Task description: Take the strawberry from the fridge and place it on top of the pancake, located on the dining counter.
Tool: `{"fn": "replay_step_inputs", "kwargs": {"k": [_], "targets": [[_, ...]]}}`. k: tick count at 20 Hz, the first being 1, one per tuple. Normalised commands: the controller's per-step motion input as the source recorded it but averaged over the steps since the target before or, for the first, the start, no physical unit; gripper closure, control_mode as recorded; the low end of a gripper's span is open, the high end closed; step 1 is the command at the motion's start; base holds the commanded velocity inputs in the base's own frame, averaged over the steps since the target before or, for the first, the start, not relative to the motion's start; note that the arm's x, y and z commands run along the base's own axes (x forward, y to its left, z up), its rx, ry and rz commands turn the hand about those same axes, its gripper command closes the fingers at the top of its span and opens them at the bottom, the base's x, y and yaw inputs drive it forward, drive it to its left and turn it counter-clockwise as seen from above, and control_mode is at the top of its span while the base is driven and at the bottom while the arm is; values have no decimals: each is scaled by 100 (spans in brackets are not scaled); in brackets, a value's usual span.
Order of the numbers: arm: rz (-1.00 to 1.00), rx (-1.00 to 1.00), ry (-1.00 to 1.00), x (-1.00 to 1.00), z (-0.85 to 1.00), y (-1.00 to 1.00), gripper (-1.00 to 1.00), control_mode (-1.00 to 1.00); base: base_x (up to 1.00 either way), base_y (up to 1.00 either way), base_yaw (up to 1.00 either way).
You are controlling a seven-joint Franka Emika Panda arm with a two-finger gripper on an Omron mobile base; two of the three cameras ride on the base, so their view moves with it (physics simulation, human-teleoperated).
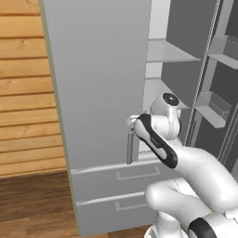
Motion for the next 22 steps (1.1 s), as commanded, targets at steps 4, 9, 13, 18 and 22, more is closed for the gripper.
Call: {"fn": "replay_step_inputs", "kwargs": {"k": [4,9,13,18,22], "targets": [[0,-10,23,27,-2,15,-100,-100,0,0,0],[-1,-11,9,20,-14,4,-100,-100,0,0,0],[-1,-11,-15,1,-24,0,-100,-100,0,0,0],[-6,-4,-9,4,-13,0,-100,-100,0,0,0],[-13,0,0,26,-10,0,-100,-100,0,0,0]]}}
